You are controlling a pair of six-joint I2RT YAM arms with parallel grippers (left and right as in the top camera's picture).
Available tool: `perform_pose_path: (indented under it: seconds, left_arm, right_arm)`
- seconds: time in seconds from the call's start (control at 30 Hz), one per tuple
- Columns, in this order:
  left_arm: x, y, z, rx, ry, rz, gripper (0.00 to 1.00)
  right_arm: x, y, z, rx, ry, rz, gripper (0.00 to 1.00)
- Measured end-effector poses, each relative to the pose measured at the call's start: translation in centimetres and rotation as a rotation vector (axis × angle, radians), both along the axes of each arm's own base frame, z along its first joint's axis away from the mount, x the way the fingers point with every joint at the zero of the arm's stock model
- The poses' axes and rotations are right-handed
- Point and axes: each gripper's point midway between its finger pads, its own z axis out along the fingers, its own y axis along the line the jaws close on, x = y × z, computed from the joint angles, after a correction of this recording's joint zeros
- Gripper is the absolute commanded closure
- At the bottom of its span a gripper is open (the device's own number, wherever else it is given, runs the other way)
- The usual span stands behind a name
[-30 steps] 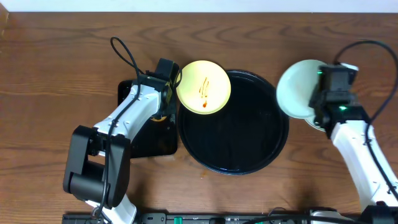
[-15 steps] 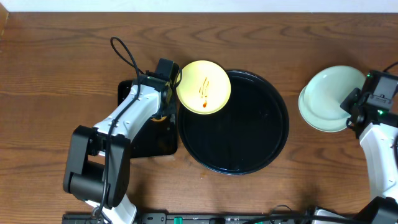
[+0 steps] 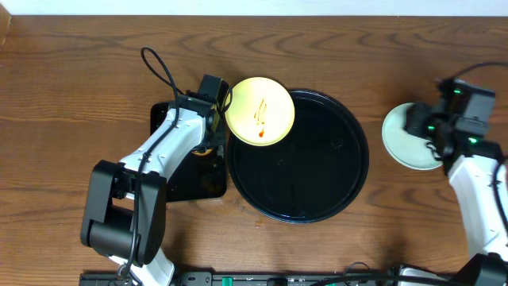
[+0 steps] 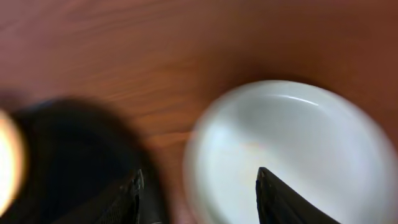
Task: Clean dirty plates on tray and stack at the side
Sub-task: 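Release the stack and move right gripper to the yellow plate rim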
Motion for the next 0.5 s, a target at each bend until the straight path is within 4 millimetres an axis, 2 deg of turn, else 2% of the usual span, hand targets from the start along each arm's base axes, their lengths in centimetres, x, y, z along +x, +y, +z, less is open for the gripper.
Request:
perform_pose_path:
  seconds: [0.1,0.2,0.33,0.5]
  left_arm:
    - [0.0,0.0,0.0,-0.001,-0.001,0.000,0.89]
    - [0.0,0.0,0.0,0.000,0.000,0.000,0.89]
    - [0.0,0.0,0.0,0.000,0.001,0.000,0.89]
    - [0.0,0.0,0.0,0.000,0.002,0.000,0.89]
  right_arm:
    - [0.6,5.6,0.4,0.036,-0.035,0.192,0.42]
    - [0.9,9.8,0.1,0.054,-0.051,0.325,0.41]
    - [1.6,14.6,-1.6,0.073,-0.056,0.451,0.42]
    - [2.1,19.3,-4.6,0.099,-0.043,0.549,0.41]
